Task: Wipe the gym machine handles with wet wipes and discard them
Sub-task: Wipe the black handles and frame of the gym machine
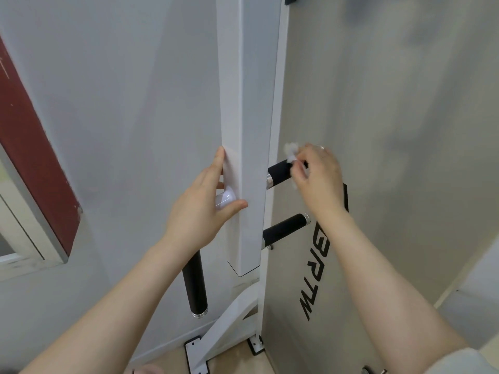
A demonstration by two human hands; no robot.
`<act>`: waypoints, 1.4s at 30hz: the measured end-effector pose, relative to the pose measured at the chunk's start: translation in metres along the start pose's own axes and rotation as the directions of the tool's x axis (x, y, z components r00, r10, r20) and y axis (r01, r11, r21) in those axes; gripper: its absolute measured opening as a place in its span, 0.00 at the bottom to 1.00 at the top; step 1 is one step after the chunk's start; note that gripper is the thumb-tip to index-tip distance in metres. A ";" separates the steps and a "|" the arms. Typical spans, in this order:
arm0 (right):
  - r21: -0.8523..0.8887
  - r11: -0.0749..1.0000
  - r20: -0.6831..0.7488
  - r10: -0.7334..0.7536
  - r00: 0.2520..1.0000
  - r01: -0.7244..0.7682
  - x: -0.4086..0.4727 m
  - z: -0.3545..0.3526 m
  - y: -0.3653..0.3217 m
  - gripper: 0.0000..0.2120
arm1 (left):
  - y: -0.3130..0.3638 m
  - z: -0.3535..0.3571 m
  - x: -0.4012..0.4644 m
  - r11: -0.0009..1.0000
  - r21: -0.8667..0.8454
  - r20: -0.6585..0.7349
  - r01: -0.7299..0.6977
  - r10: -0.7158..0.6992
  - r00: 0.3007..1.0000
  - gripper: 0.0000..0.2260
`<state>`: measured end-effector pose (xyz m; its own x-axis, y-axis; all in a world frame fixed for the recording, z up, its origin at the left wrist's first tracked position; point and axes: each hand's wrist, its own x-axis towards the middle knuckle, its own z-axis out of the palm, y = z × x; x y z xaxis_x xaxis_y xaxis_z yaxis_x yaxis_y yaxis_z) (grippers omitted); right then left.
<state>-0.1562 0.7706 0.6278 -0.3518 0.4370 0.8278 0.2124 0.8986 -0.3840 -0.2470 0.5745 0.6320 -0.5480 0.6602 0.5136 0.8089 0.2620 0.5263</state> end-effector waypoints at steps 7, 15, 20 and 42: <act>0.075 0.969 0.515 -0.240 0.823 0.235 0.027 -0.010 -0.005 0.16 | 0.002 0.000 -0.001 1.000 -0.014 0.004 0.013 -0.013 1.000 0.41; 0.005 0.978 0.741 -0.144 0.656 0.210 0.043 -0.017 -0.023 0.16 | 0.002 0.001 -0.001 1.000 -0.003 -0.011 0.025 -0.025 1.000 0.40; -0.114 0.982 0.658 -0.039 0.752 0.151 0.062 -0.022 -0.002 0.23 | 0.002 0.002 0.000 0.999 0.008 -0.003 0.035 -0.035 0.999 0.40; -0.039 0.999 0.480 0.025 0.877 -0.007 0.055 -0.019 0.026 0.25 | 0.002 0.002 -0.001 0.999 0.007 -0.011 0.038 -0.038 0.999 0.39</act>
<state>-0.1522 0.8173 0.6708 -0.7410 0.4251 0.5199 0.2506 0.8933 -0.3732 -0.2447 0.5754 0.6310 -0.5807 0.6419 0.5007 0.7890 0.2922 0.5405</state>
